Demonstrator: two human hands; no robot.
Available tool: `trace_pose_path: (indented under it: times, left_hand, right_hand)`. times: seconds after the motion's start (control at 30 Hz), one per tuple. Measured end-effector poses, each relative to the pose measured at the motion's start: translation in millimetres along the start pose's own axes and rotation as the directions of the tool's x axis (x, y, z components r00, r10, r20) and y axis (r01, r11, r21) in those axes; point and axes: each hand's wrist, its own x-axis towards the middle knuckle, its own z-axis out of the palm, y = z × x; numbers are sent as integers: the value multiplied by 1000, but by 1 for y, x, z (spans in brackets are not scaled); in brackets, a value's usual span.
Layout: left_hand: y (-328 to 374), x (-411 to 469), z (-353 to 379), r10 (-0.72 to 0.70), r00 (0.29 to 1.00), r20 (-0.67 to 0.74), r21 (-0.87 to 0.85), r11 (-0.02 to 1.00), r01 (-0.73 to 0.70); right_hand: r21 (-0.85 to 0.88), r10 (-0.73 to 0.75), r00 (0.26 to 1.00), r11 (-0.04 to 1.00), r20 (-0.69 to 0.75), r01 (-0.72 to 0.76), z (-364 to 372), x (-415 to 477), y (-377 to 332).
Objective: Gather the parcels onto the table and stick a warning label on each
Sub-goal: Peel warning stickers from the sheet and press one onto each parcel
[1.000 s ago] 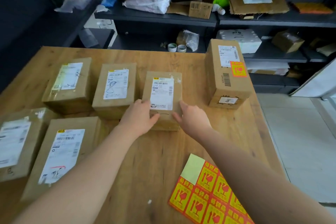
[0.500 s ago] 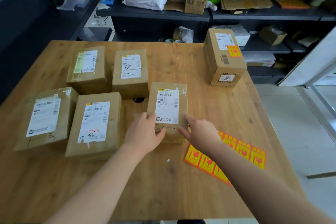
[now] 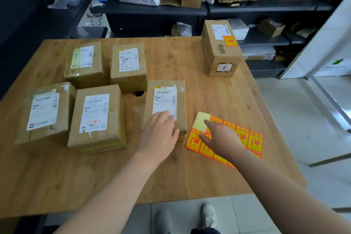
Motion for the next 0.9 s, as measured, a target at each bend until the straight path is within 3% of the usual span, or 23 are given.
trace_pose_path:
  times: [0.1, 0.2, 0.37, 0.47, 0.57, 0.67, 0.73, 0.9]
  left_hand:
    - [39, 9, 10, 144, 988, -45, -68, 987, -147]
    - [72, 22, 37, 147, 986, 85, -95, 986, -139]
    - [90, 41, 87, -85, 934, 347, -62, 992, 113]
    - [87, 46, 107, -256, 891, 376, -22, 958, 284]
    - [93, 48, 122, -331, 880, 341, -85, 921, 380]
    - [108, 44, 129, -449, 840, 305, -258, 810, 527]
    - [114, 40, 131, -517, 778, 357, -345, 702, 624]
    - [123, 24, 138, -483, 767, 422, -520, 564, 642]
  right_hand:
    - [-67, 52, 995, 997, 81, -47, 7, -6, 34]
    - [-99, 90, 979, 992, 181, -73, 17, -11, 66]
    - [-70, -1, 955, 997, 296, 23, 30, -18, 114]
    - [-64, -96, 950, 991, 295, 120, 32, -21, 143]
    - [-52, -184, 937, 977, 297, 208, 29, -20, 167]
    - [-31, -252, 918, 961, 306, 275, 25, -18, 187]
    - [-25, -278, 911, 954, 304, 300, 23, -18, 195]
    - [134, -245, 946, 966, 211, 220, 22, -19, 190]
